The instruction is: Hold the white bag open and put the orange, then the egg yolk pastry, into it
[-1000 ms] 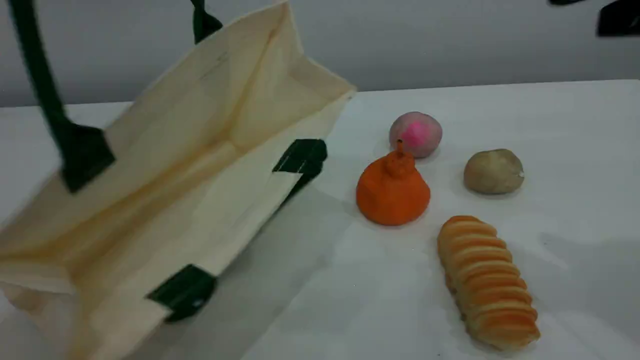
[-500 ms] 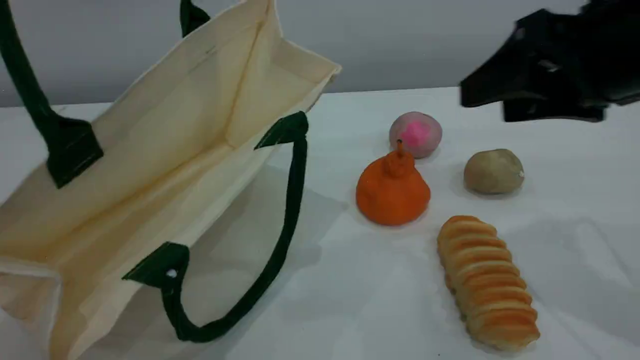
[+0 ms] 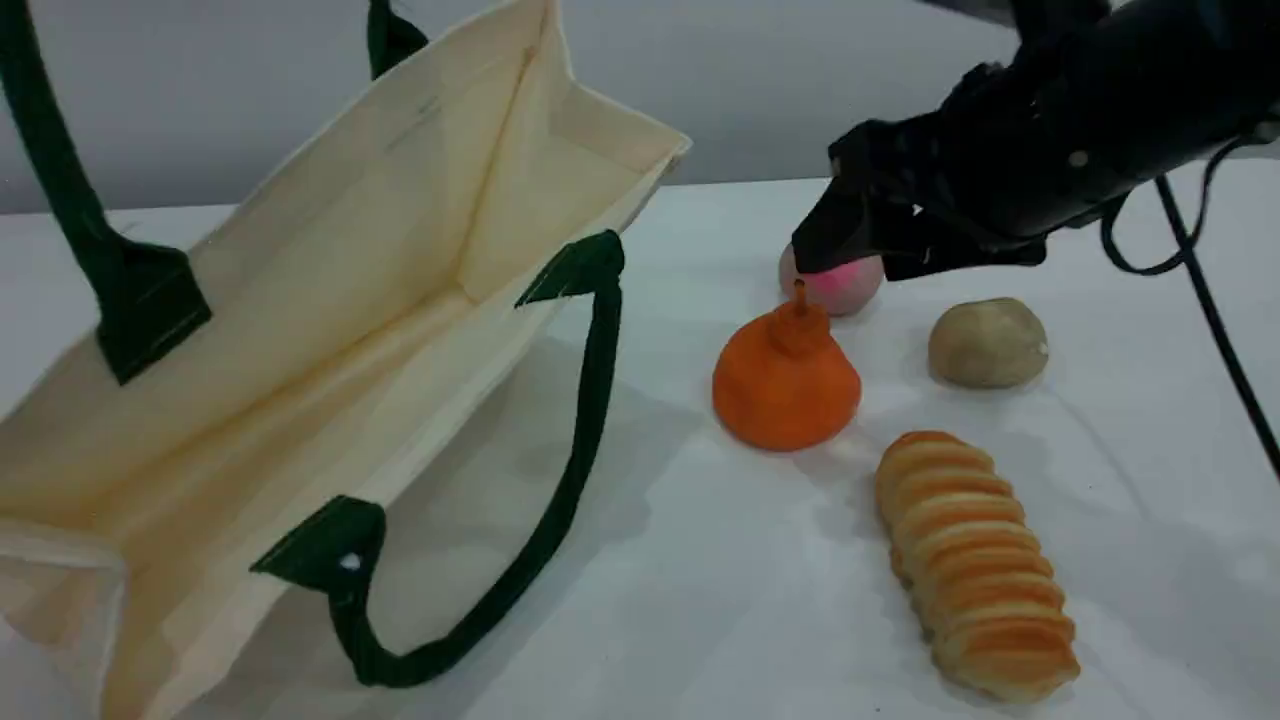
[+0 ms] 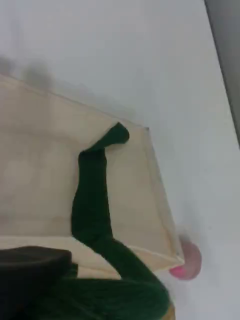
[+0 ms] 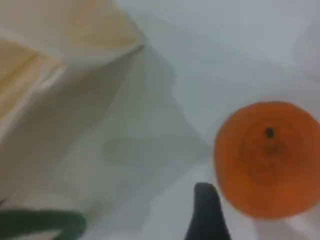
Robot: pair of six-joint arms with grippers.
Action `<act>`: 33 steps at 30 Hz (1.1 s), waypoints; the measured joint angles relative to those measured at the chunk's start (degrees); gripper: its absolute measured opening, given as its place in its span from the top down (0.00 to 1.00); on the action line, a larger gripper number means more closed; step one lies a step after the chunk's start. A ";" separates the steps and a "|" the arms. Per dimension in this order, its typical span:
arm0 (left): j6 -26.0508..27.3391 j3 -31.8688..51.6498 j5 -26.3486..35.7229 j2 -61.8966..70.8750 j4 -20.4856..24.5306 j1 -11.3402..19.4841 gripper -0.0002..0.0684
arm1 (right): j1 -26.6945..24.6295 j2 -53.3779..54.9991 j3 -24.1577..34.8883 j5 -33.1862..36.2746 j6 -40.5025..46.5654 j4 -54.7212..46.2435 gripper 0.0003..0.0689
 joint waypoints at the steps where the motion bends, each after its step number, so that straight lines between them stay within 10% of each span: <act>1: 0.07 0.00 0.00 0.00 -0.05 0.00 0.89 | 0.00 1.01 -0.94 -0.24 0.00 0.00 0.34; 24: 0.86 0.00 0.59 0.00 0.56 0.00 0.89 | 1.00 18.53 -12.50 0.05 -0.06 -0.10 0.36; 33: 0.86 0.00 1.12 0.00 0.56 0.00 0.89 | 1.00 17.43 -12.06 0.55 0.00 -0.01 0.94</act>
